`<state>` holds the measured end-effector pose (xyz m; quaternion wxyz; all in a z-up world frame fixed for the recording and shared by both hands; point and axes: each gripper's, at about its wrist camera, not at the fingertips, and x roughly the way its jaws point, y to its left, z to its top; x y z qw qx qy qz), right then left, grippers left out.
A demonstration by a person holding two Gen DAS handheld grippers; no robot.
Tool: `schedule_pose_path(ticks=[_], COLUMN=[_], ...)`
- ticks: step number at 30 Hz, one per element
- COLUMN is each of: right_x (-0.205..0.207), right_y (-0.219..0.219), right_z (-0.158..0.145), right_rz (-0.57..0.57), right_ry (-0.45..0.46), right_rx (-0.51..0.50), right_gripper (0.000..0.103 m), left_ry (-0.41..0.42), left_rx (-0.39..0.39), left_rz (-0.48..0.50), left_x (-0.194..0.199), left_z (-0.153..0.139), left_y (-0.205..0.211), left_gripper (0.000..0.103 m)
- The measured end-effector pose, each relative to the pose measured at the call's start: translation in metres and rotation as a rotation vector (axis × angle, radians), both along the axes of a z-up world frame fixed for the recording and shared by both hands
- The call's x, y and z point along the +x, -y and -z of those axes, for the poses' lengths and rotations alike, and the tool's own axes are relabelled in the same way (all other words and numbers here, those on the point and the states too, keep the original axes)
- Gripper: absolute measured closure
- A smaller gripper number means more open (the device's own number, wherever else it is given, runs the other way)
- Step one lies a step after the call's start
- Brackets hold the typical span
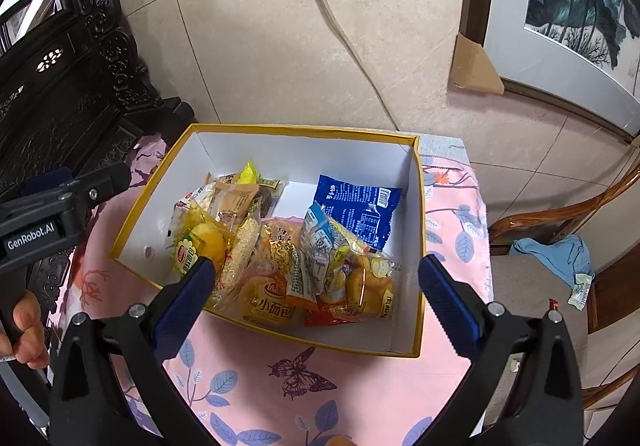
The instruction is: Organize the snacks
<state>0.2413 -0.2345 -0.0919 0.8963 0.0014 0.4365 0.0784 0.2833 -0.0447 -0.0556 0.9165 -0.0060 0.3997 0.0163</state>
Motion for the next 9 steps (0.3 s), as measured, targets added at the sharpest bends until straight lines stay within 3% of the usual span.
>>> schedule_pose_path(ticks=[9], right_x=[-0.0004], right_y=[0.0009], right_z=[0.0012], right_rz=[0.005], right_ry=[-0.008], right_rx=[-0.002], right_gripper=[0.001], left_ry=[-0.013], left_rx=[-0.017], left_rz=[-0.006], left_x=[-0.0001], left_z=[0.0012], left_y=[-0.0034], left_gripper=[0.002])
